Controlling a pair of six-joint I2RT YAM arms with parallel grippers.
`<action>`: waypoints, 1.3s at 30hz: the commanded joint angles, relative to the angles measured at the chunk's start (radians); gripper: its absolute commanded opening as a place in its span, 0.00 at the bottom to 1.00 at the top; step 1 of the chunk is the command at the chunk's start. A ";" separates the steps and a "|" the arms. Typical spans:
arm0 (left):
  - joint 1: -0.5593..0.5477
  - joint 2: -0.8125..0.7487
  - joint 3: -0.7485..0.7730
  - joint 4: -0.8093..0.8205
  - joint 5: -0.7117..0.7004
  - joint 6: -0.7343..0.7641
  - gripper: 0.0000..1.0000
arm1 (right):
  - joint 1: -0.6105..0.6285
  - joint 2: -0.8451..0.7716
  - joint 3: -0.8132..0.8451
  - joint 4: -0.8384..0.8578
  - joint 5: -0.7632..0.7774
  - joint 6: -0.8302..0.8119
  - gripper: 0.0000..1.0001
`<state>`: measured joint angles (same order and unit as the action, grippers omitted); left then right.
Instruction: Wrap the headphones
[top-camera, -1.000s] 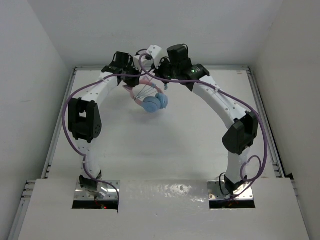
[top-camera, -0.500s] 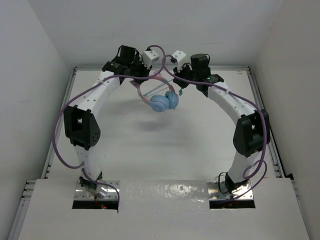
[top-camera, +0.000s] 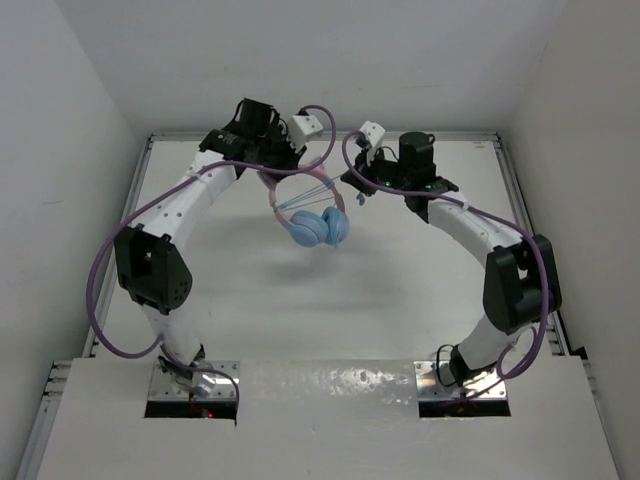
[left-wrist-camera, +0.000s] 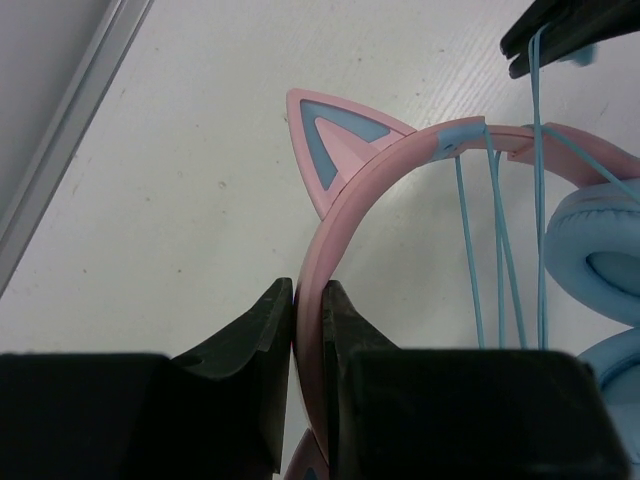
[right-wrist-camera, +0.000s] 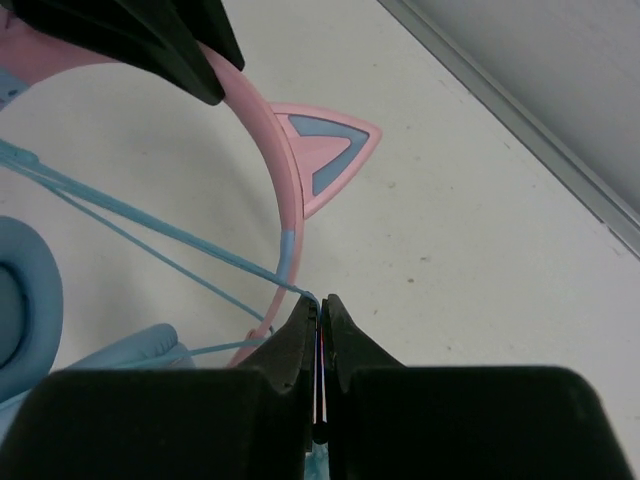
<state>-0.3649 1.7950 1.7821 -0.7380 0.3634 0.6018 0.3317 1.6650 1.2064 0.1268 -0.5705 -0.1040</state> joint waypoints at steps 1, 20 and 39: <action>0.004 -0.065 0.010 -0.029 0.055 0.024 0.00 | -0.039 -0.033 -0.060 0.138 -0.009 0.012 0.00; 0.006 -0.121 -0.026 0.026 0.088 -0.033 0.00 | -0.043 -0.010 -0.153 0.247 -0.018 0.021 0.19; -0.014 -0.121 -0.046 0.012 -0.116 0.168 0.00 | -0.050 -0.047 -0.162 0.408 -0.126 0.257 0.34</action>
<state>-0.3672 1.7409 1.7275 -0.7567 0.2939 0.6807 0.2729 1.6600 1.0306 0.4217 -0.6521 0.0685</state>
